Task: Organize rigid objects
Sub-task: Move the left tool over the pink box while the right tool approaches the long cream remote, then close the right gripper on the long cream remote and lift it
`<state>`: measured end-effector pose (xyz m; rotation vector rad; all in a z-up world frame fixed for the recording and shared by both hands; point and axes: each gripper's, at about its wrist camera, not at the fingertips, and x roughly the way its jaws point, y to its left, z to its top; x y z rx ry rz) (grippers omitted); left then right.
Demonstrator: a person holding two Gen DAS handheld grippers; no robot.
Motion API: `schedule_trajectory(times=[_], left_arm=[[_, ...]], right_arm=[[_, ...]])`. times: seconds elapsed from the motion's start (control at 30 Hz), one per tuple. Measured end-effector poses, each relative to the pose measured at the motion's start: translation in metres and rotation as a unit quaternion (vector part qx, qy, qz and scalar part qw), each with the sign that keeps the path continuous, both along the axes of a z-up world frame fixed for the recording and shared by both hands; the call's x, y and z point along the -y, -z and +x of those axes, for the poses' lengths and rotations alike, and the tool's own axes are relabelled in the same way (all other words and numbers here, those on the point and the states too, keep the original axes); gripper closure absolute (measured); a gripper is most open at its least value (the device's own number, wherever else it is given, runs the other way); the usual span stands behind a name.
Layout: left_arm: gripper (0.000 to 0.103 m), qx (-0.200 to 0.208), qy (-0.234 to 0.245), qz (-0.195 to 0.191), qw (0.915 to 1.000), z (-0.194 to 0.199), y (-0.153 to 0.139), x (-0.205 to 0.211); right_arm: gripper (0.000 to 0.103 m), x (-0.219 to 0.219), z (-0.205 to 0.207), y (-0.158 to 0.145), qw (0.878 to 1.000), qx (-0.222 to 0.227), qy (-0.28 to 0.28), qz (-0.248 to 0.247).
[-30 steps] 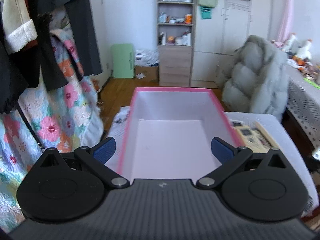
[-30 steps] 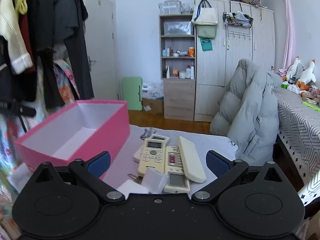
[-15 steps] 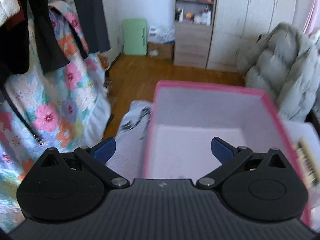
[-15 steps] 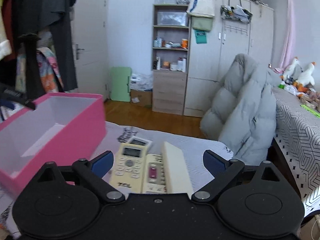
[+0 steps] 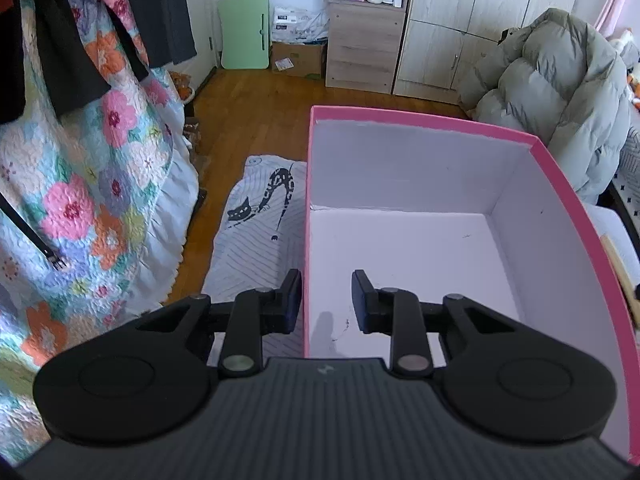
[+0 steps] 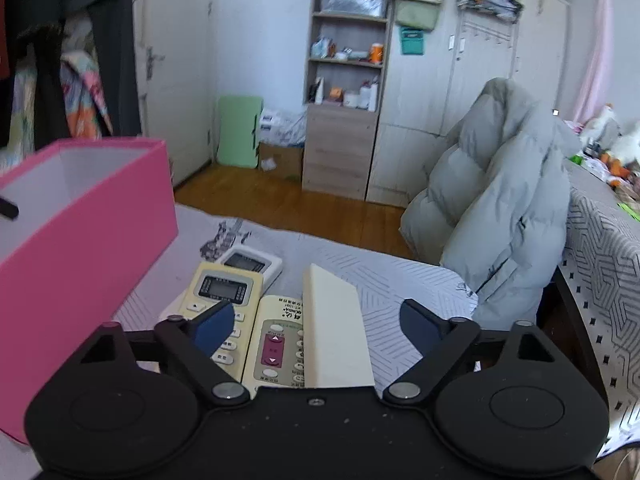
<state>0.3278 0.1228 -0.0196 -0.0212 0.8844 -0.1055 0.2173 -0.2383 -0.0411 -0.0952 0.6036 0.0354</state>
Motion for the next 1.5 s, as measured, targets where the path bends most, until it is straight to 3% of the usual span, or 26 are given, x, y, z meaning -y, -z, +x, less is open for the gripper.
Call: schedule_trajectory(times=[0.13, 0.3, 0.4, 0.5, 0.67, 0.77, 0.93, 1.07, 1.2, 1.27, 1.3, 1.5], left_arm=[[0.080, 0.000, -0.016, 0.003, 0.9999, 0.002, 0.001, -0.004], [0.097, 0.036, -0.023, 0.063, 0.9971, -0.008, -0.003, 0.010], [0.098, 0.065, -0.026, 0.080, 0.9944, -0.015, -0.007, 0.015], [0.098, 0.086, -0.023, 0.096, 0.9914, -0.020, -0.010, 0.021], [0.098, 0.090, -0.023, 0.102, 0.9905, -0.023, -0.012, 0.025], [0.098, 0.090, -0.027, 0.089, 0.9916, -0.023, -0.012, 0.021], [0.098, 0.094, -0.022, 0.087, 0.9915, -0.024, -0.012, 0.017], [0.099, 0.090, -0.024, 0.076, 0.9927, -0.023, -0.011, 0.012], [0.099, 0.084, -0.025, 0.067, 0.9939, -0.021, -0.010, 0.010], [0.099, 0.083, -0.024, 0.067, 0.9940, -0.021, -0.009, 0.010], [0.099, 0.083, -0.023, 0.069, 0.9939, -0.021, -0.009, 0.011], [0.098, 0.084, -0.022, 0.075, 0.9934, -0.020, -0.009, 0.013]], right_arm=[[0.022, 0.003, 0.010, 0.006, 1.000, -0.020, 0.007, 0.014], [0.025, 0.017, 0.024, 0.012, 0.997, -0.048, 0.028, 0.053], [0.025, 0.024, 0.030, 0.015, 0.994, -0.071, 0.029, 0.072], [0.012, 0.028, 0.037, 0.023, 0.990, -0.101, 0.029, 0.095], [0.015, 0.046, 0.042, 0.032, 0.975, -0.124, 0.042, 0.178], [0.046, 0.049, 0.037, 0.024, 0.978, -0.104, 0.053, 0.174], [0.045, 0.053, 0.032, 0.020, 0.979, -0.112, 0.042, 0.163], [0.045, 0.067, 0.026, 0.022, 0.965, -0.121, 0.054, 0.224], [0.044, 0.064, 0.028, 0.025, 0.968, -0.127, 0.048, 0.213], [0.036, 0.063, 0.034, 0.026, 0.968, -0.133, 0.052, 0.208], [0.027, 0.064, 0.037, 0.027, 0.967, -0.133, 0.064, 0.207], [0.026, 0.059, 0.057, 0.032, 0.971, -0.137, 0.055, 0.190]])
